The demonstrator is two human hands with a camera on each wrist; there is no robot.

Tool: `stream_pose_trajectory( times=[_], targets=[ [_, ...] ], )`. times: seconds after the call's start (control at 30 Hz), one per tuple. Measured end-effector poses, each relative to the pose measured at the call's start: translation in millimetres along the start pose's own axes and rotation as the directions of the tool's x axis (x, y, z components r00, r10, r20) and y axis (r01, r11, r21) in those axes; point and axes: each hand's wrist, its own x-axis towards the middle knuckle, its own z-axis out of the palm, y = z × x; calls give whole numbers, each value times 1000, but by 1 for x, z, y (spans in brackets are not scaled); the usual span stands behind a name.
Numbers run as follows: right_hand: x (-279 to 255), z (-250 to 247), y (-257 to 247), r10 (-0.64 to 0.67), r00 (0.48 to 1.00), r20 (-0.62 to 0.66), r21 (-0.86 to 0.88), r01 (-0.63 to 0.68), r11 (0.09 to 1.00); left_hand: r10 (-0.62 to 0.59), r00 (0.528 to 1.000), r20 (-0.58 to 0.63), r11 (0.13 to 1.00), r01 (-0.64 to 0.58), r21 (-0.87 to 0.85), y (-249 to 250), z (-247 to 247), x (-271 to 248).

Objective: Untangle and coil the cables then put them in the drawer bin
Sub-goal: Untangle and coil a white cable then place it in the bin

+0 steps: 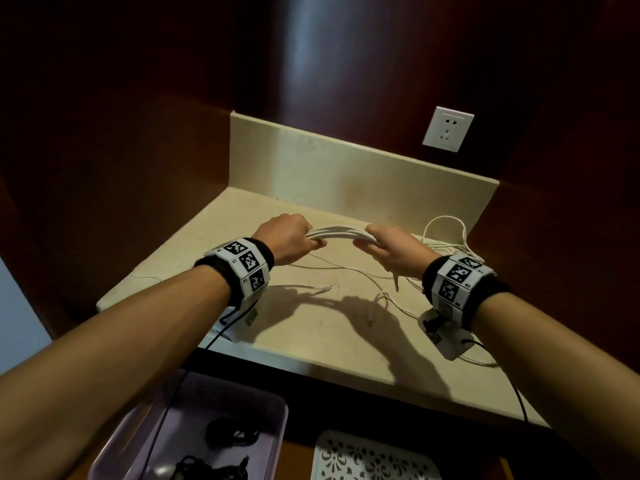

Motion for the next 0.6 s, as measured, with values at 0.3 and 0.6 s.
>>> stream_pose_trajectory(
  times=[0.3, 0.6],
  targets=[
    [-5, 8, 24, 370, 902, 223, -130, -349, 928, 81, 992, 94, 978, -97, 184, 16, 24, 2],
    [-17, 4, 31, 385, 919, 82, 67, -391, 918, 111, 986, 123, 975, -132, 179, 26, 32, 14]
  ],
)
